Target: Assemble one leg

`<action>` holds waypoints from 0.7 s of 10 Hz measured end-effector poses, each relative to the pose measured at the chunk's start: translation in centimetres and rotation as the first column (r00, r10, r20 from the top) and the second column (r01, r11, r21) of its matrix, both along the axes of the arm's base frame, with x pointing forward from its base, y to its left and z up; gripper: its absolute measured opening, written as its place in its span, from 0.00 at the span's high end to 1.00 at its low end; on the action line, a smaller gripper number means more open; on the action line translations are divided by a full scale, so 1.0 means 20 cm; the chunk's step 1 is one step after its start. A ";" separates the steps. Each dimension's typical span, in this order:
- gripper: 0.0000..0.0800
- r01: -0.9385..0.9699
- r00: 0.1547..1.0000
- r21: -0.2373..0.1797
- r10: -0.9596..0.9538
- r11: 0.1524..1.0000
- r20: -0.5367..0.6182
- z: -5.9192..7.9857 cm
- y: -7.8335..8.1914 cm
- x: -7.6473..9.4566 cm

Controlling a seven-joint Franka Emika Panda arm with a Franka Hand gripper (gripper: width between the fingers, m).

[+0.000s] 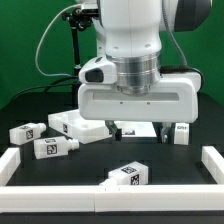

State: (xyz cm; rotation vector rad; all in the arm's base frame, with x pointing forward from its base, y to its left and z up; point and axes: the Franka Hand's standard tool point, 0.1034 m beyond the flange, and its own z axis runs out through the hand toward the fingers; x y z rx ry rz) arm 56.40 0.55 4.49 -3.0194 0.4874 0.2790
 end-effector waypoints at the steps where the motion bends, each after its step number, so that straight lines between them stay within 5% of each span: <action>1: 0.19 0.023 1.000 -0.001 -0.023 1.000 0.014 -0.02 -0.04 0.10; 3: 0.19 -0.047 0.998 0.030 0.046 0.998 0.043 -0.04 -0.10 0.15; 7: 0.19 -0.028 0.999 0.026 0.027 0.999 0.038 -0.04 -0.08 0.15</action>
Offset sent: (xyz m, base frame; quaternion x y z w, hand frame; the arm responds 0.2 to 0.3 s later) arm 0.0000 0.0000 0.0000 0.0000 0.0000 0.0000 1.0000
